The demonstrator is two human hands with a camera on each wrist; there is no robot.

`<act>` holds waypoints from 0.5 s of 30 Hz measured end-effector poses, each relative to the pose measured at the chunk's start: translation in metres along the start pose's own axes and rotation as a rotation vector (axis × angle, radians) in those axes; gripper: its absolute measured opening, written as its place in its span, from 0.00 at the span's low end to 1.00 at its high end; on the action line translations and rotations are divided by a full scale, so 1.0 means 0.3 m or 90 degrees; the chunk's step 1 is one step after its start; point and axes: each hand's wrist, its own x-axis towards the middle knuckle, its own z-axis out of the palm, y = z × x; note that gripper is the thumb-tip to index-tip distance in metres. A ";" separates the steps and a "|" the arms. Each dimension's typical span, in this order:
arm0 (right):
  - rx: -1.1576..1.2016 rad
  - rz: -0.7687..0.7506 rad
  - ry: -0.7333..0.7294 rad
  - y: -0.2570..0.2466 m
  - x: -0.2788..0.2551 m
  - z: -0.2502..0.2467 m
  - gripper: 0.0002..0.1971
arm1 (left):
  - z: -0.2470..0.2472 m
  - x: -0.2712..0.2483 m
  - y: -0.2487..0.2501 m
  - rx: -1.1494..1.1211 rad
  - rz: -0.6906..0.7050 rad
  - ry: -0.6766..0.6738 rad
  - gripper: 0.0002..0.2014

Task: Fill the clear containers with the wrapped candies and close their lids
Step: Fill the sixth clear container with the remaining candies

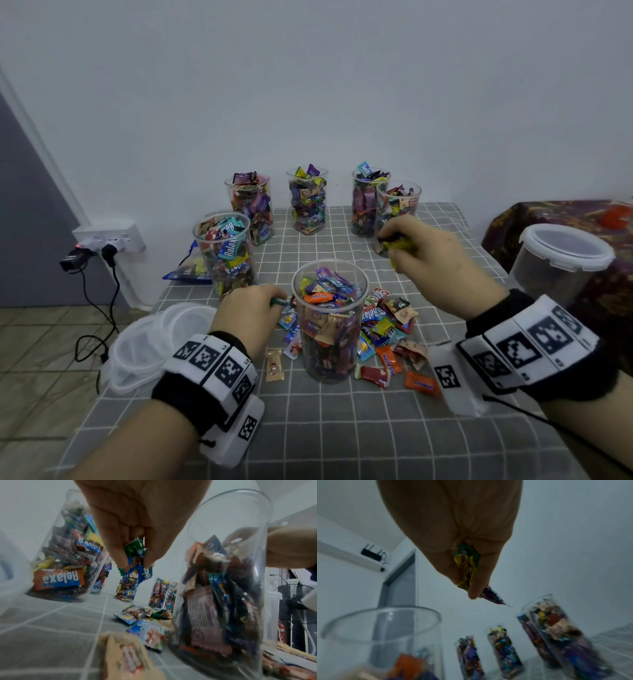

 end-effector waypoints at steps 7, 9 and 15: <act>0.075 -0.101 -0.043 -0.121 0.006 0.050 0.11 | -0.020 -0.007 0.008 -0.051 -0.001 0.040 0.13; 0.064 -0.110 -0.073 -0.133 0.003 0.071 0.11 | -0.027 -0.009 0.011 -0.061 0.003 0.045 0.13; 0.035 -0.108 -0.111 -0.145 0.008 0.109 0.11 | -0.047 -0.012 0.021 -0.098 0.019 0.077 0.12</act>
